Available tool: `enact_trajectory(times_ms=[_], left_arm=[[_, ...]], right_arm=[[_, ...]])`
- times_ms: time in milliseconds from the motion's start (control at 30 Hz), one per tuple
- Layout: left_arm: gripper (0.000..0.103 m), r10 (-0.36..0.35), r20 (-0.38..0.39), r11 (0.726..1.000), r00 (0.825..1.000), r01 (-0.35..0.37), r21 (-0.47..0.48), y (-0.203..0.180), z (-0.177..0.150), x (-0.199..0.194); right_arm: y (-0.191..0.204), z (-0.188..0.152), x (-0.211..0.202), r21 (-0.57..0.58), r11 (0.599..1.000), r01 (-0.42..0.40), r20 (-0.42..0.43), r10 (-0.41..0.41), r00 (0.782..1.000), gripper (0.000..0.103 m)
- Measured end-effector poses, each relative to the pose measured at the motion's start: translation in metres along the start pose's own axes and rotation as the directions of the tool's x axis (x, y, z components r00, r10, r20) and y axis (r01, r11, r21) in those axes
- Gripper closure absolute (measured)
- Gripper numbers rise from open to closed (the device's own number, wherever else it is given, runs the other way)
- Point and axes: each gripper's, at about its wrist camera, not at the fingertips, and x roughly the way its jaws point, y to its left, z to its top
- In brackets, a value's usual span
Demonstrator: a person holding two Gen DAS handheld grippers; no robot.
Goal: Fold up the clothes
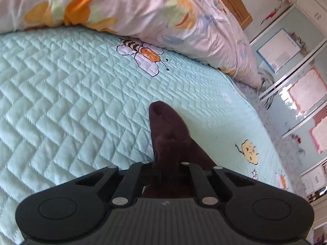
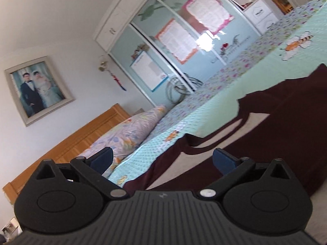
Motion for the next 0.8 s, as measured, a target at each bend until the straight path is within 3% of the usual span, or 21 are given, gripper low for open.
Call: enact_trajectory(times_ms=[133, 267, 367, 467, 567, 633, 700, 800], left_arm=[[0.098, -0.011, 0.016, 0.999, 1.000, 0.010, 0.040, -0.009, -0.002, -0.014], [0.098, 0.021, 0.068, 0.983, 0.997, -0.033, 0.180, -0.046, -0.003, -0.045], [0.098, -0.053, 0.052, 0.966, 0.997, 0.038, 0.258, -0.085, -0.008, -0.071], [0.098, -0.170, 0.006, 0.945, 0.985, 0.161, 0.285, -0.136, -0.019, -0.098], [0.098, -0.289, -0.051, 0.895, 0.956, 0.288, 0.340, -0.203, -0.041, -0.125], [0.098, -0.360, -0.100, 0.842, 0.928, 0.369, 0.394, -0.253, -0.064, -0.142], [0.098, -0.413, -0.148, 0.792, 0.899, 0.435, 0.428, -0.299, -0.089, -0.158], [0.098, -0.451, -0.207, 0.725, 0.868, 0.491, 0.483, -0.360, -0.134, -0.178]], right_arm=[[-0.001, -0.003, 0.004, -0.006, 1.000, 0.023, -0.020, -0.023, 1.000, 0.000], [-0.003, -0.005, 0.006, 0.001, 0.999, 0.034, -0.032, -0.034, 0.999, 0.000], [-0.003, -0.004, 0.005, 0.005, 0.999, 0.043, -0.017, -0.043, 0.999, 0.000], [0.000, 0.000, 0.002, 0.004, 0.999, 0.049, 0.005, -0.049, 0.999, 0.000], [0.006, 0.013, -0.011, 0.112, 0.992, 0.056, -0.001, -0.056, 0.998, 0.000], [0.010, 0.024, -0.033, 0.222, 0.975, 0.023, -0.017, -0.020, 1.000, 0.000], [0.017, 0.032, -0.063, 0.204, 0.979, 0.005, -0.046, 0.004, 0.999, 0.000], [0.013, 0.035, -0.113, 0.097, 0.995, 0.026, -0.053, -0.021, 0.998, 0.000]])
